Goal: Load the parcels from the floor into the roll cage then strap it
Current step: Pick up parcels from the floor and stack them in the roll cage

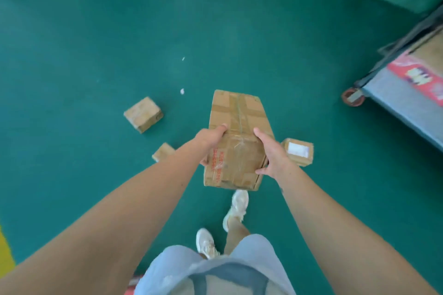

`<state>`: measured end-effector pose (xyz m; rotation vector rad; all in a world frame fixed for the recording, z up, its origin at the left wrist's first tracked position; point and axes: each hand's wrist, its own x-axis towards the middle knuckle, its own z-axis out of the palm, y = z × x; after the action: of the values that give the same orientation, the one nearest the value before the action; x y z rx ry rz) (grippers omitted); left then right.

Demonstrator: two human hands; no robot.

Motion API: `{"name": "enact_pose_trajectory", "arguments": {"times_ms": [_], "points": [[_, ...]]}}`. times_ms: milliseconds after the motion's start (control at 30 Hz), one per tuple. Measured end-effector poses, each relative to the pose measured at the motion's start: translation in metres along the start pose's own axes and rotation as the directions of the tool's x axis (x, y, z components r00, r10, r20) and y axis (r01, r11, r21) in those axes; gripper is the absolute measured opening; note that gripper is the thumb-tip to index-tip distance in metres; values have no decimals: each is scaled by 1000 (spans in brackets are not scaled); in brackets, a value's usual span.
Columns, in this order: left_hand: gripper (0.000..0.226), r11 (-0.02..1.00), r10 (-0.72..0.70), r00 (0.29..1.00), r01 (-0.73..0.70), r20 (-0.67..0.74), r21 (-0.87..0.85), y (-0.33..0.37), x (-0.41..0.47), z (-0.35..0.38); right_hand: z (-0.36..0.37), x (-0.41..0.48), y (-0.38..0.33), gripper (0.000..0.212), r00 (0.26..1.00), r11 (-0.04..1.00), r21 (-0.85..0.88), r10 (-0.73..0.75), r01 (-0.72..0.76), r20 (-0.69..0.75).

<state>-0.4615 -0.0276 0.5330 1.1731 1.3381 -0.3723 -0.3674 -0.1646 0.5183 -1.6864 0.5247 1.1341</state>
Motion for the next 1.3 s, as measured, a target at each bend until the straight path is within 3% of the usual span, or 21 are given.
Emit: {"name": "enact_pose_trajectory", "arguments": {"times_ms": [267,567,933,1300], "points": [[62,966,195,975,-210,103,154,77,-85,100,-118,-59,-42,92,987,949,284,-109,139,-118],[58,868,405,883,-453,239,202,137,-173,279,-310,-112,-82,50,928,850,386,-280,358,-245],[59,799,468,788,-571,401,189,186,-238,506,-533,-132,-117,52,834,744,418,-338,521,-436],[58,764,463,739,-612,490,202,266,-231,655,-664,-82,-182,47,798,692,461,-288,555,-529]]}}
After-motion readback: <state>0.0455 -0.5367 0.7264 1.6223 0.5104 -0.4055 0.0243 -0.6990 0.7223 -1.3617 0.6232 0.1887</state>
